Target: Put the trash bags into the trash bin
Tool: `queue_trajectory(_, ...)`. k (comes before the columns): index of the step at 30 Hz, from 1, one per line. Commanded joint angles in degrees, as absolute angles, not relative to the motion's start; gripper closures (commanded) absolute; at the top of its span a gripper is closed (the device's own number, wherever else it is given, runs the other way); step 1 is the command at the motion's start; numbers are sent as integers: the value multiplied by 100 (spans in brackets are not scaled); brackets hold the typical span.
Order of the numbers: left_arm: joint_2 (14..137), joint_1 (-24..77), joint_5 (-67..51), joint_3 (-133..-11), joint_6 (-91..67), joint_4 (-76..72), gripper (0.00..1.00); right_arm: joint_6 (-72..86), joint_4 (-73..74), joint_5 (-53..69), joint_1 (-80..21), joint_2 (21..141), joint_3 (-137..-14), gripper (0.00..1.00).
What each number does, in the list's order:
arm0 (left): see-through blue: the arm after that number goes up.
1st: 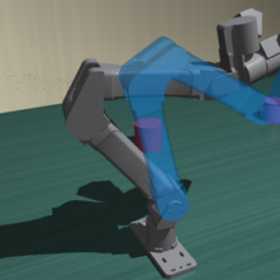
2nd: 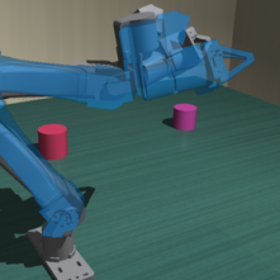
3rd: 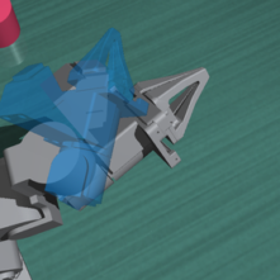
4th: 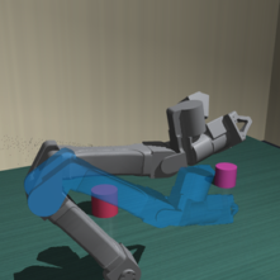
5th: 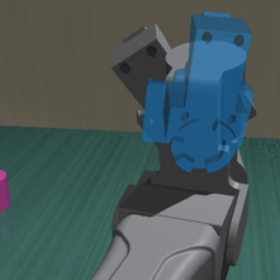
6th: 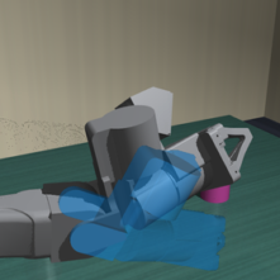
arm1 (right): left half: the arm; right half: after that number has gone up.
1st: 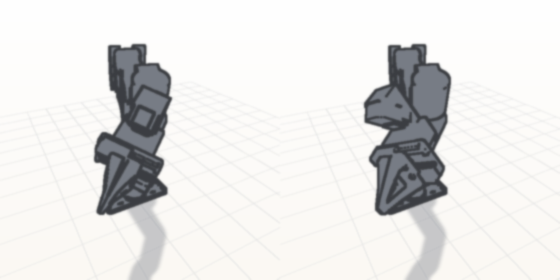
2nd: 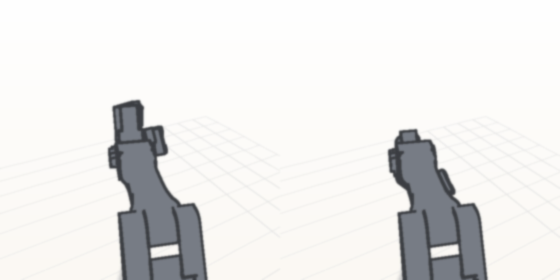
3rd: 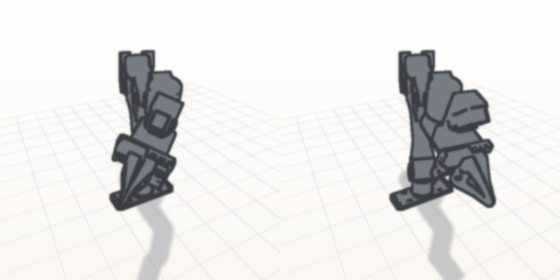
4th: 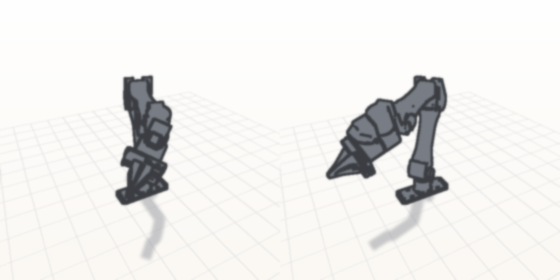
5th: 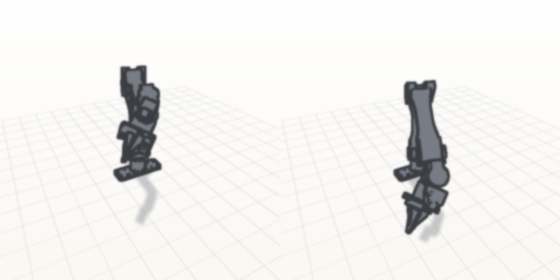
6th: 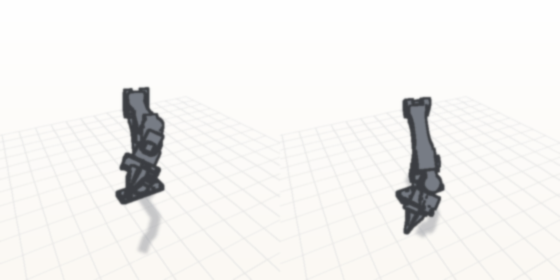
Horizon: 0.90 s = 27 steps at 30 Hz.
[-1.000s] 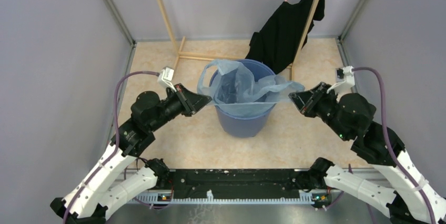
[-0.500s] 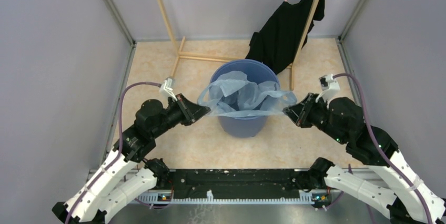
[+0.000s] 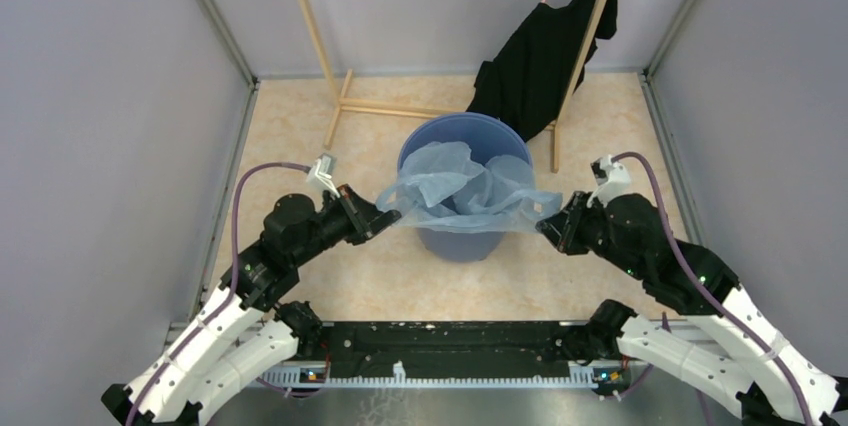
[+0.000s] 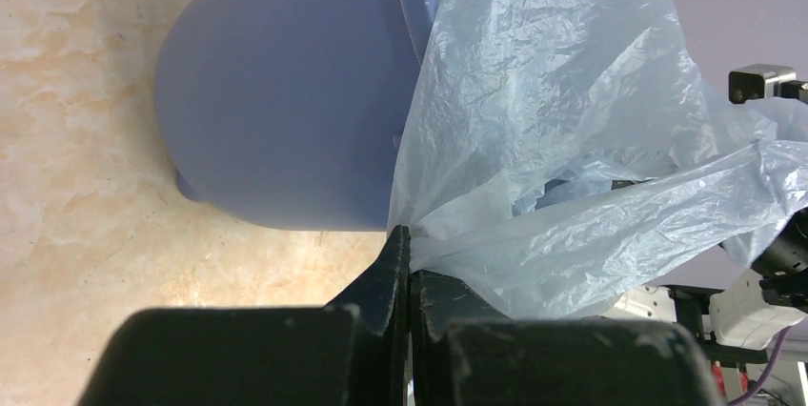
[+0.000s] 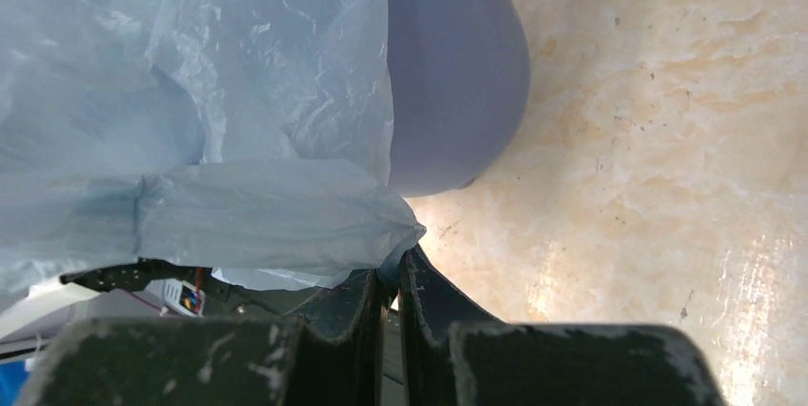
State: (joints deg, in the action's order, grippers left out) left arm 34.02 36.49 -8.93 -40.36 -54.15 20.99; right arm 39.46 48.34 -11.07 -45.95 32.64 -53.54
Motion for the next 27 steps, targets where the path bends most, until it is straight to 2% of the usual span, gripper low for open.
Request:
queue_trajectory(1, 3392, 3650, -780, -3982, -5405, 2028, 100, 3693, 4707, -1243, -4576, 3225, -5270, 93)
queue_trajectory(7, 3380, 3648, -712, -3946, -5375, 2067, 99, 3509, 4642, -1367, -4569, 3170, -5134, 91)
queue_trajectory(11, 3486, 3648, -500, -3777, -5177, 1944, 89, 3167, 3958, -1835, -4575, 3073, -4683, 76)
queue_trajectory(15, 3739, 3650, -137, -3945, -4662, 2125, 79, 2765, 3692, -2478, -4570, 3335, -4782, 70)
queue_trajectory(18, 3709, 3647, -147, -4300, -4245, 2516, 66, 2326, 3836, -2343, -4571, 3372, -5089, 61)
queue_trajectory(24, 3276, 3655, -751, -4686, -3074, 2727, 23, 1647, 4483, -1899, -4575, 3121, -5782, 32)
queue_trajectory(27, 3239, 3649, -912, -5200, -2527, 3280, 8, 1442, 4646, -1694, -4575, 2940, -6045, 19)
